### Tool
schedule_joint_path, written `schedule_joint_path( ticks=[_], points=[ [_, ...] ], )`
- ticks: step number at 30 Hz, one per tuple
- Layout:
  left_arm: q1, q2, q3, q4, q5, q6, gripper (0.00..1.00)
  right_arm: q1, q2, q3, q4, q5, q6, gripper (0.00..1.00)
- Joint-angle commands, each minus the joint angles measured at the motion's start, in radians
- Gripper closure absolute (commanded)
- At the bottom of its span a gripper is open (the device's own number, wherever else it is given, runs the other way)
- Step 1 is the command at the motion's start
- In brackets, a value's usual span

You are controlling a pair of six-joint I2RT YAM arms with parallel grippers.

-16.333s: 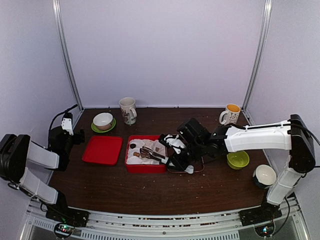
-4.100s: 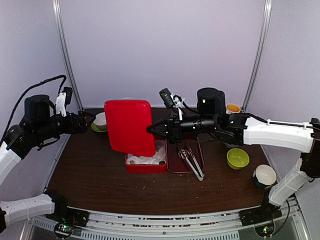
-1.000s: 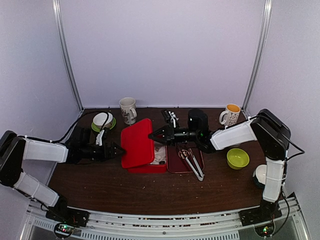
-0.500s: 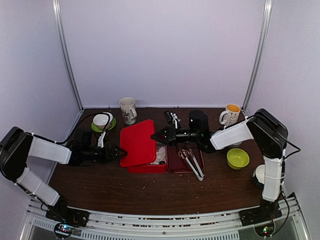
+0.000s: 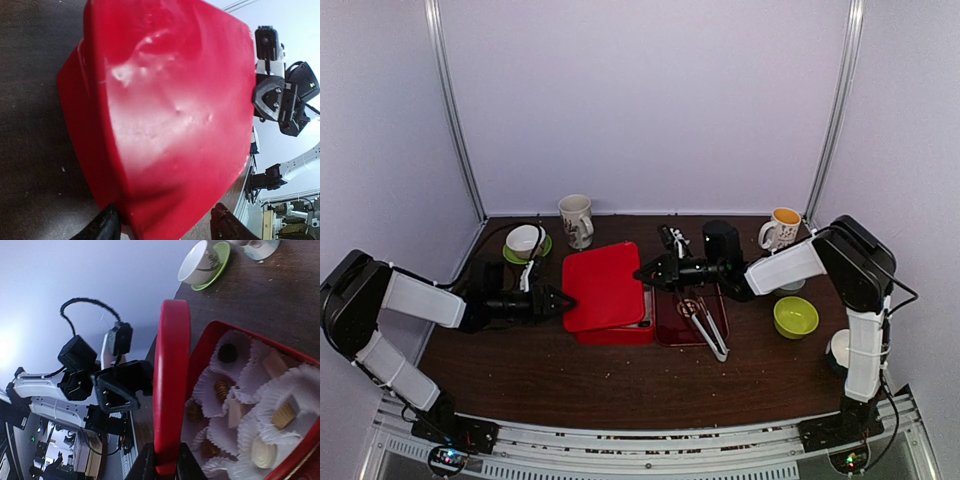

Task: Pack the chocolate
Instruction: Place the box lid on the packing box.

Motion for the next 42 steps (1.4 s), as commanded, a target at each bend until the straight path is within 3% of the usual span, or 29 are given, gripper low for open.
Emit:
schedule_joint_path(
  ticks=[1,17,42],
  points=[
    [-0.016,0.01,0.024,0.081,0.041,-0.012,0.36,-0.028,0.023,0.001,-0.04,0.057,-0.049,0.83],
    [-0.048,0.064,0.063,0.102,0.021,-0.029,0.37,-0.034,-0.019,0.028,-0.227,0.114,-0.179,0.78],
    [-0.049,0.069,0.102,0.011,-0.009,0.02,0.37,-0.037,-0.077,0.108,-0.573,0.275,-0.395,0.59]
  ],
)
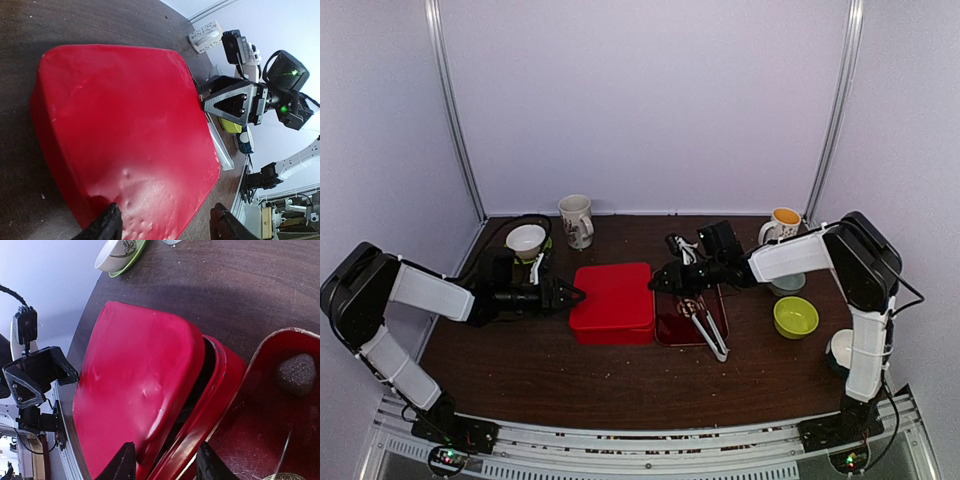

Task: Pack the chocolate
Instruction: Place the box lid on the packing box.

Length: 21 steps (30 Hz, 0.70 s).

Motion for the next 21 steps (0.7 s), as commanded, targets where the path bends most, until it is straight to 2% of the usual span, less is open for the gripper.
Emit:
schedule_joint_path(
  ticks=[1,11,21],
  points=[
    [-0.004,0.008,0.025,-0.025,-0.025,0.036,0.37,-0.006,-0.052,0.027,-0.054,0.058,-0.045,0.59],
    [-0.004,0.005,0.021,-0.043,-0.045,0.05,0.36,-0.013,-0.082,0.037,-0.102,0.103,-0.075,0.56],
    [-0.004,-0.018,0.027,-0.091,-0.066,0.08,0.34,-0.03,-0.135,0.004,-0.097,0.156,-0.078,0.43]
  ],
)
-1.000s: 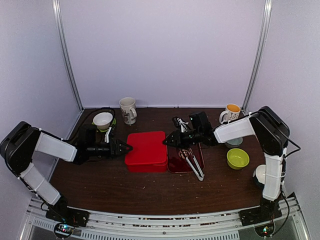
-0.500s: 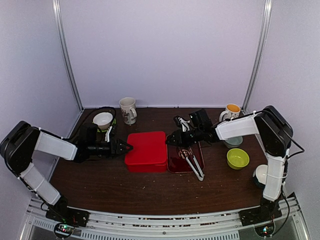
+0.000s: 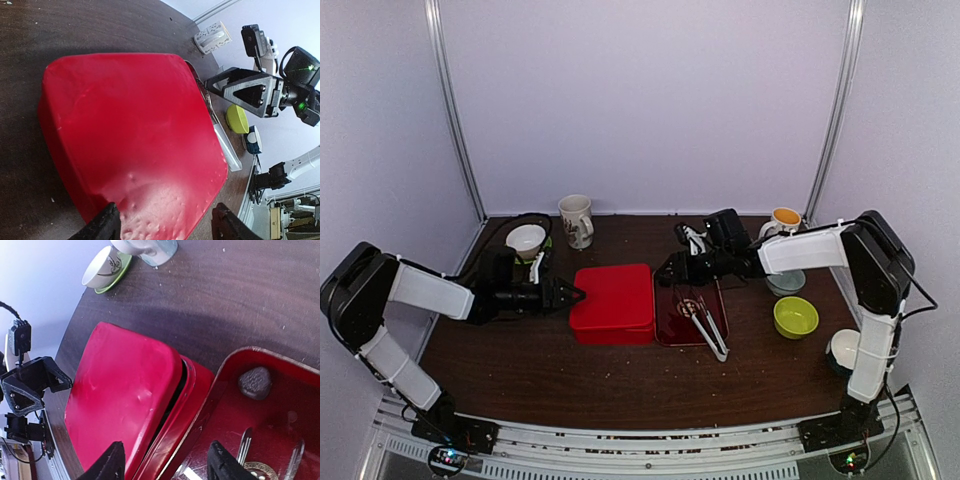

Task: Pack the chocolate
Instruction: Place the box lid on the packing box, then adjust the packing box at the center of the board.

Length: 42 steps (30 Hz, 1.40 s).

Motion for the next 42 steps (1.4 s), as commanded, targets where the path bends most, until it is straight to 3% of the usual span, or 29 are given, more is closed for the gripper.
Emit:
schedule_joint_path(
  ticks=[1,11,14,18,23,28,34,38,42],
  points=[
    [-0.004,-0.016,0.017,-0.06,-0.034,0.036,0.34,-0.013,-0.071,-0.013,0.006,0.059,-0.017,0.4],
    [-0.004,-0.024,0.025,-0.066,-0.043,0.053,0.33,-0.016,-0.177,-0.09,0.066,0.218,-0.041,0.13],
    [-0.003,-0.046,0.029,-0.087,-0.047,0.076,0.33,0.001,-0.215,-0.078,0.031,0.311,-0.078,0.0],
    [-0.004,-0.074,0.048,-0.164,-0.082,0.124,0.31,0.032,-0.273,-0.062,-0.034,0.447,-0.134,0.0],
    [-0.003,-0.109,0.046,-0.181,-0.097,0.149,0.31,0.032,-0.357,-0.096,-0.031,0.501,-0.19,0.0],
    [-0.003,-0.182,0.024,-0.168,-0.092,0.176,0.3,0.005,-0.491,-0.354,0.372,0.514,-0.06,0.0],
    [-0.004,-0.25,0.02,-0.238,-0.137,0.229,0.3,-0.058,-0.446,-0.372,0.627,0.314,0.118,0.0],
    [-0.004,-0.266,0.029,-0.279,-0.162,0.252,0.29,-0.03,-0.427,-0.334,0.668,0.348,0.063,0.0],
    [-0.004,-0.278,0.028,-0.302,-0.177,0.264,0.29,0.042,-0.414,-0.272,0.65,0.374,-0.099,0.0]
  ],
)
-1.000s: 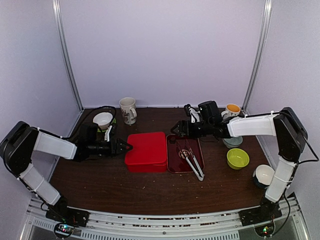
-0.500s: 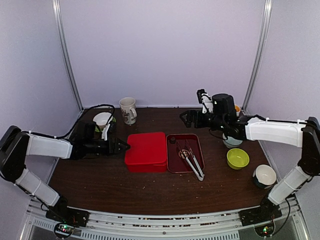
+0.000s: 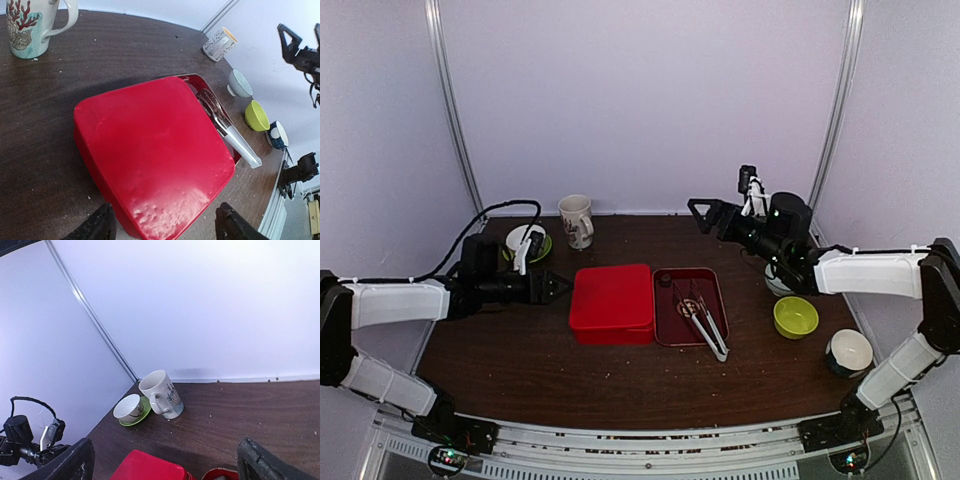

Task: Pack the chocolate
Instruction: Adjust the packing box at the center of the board.

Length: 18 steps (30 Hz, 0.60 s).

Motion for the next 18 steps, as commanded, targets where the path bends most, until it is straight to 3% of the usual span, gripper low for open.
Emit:
schedule_joint_path(
  ticks=[1,6,8,11,18],
  points=[
    [-0.003,-0.025,0.004,-0.036,-0.036,0.046,0.29,0.096,0.023,0.088,0.064,0.012,-0.193,0.0],
    [-0.003,-0.037,0.013,-0.075,-0.054,0.069,0.29,0.212,0.09,0.142,0.123,-0.04,-0.532,0.0],
    [-0.003,-0.04,0.018,-0.086,-0.059,0.074,0.29,0.214,0.121,0.164,0.169,-0.089,-0.53,0.0],
    [-0.003,-0.044,0.02,-0.097,-0.063,0.078,0.29,0.221,0.179,0.264,0.099,-0.133,-0.559,0.0],
    [-0.003,-0.053,0.029,-0.137,-0.082,0.093,0.28,0.232,0.283,0.411,-0.024,-0.067,-0.61,0.0]
  ],
)
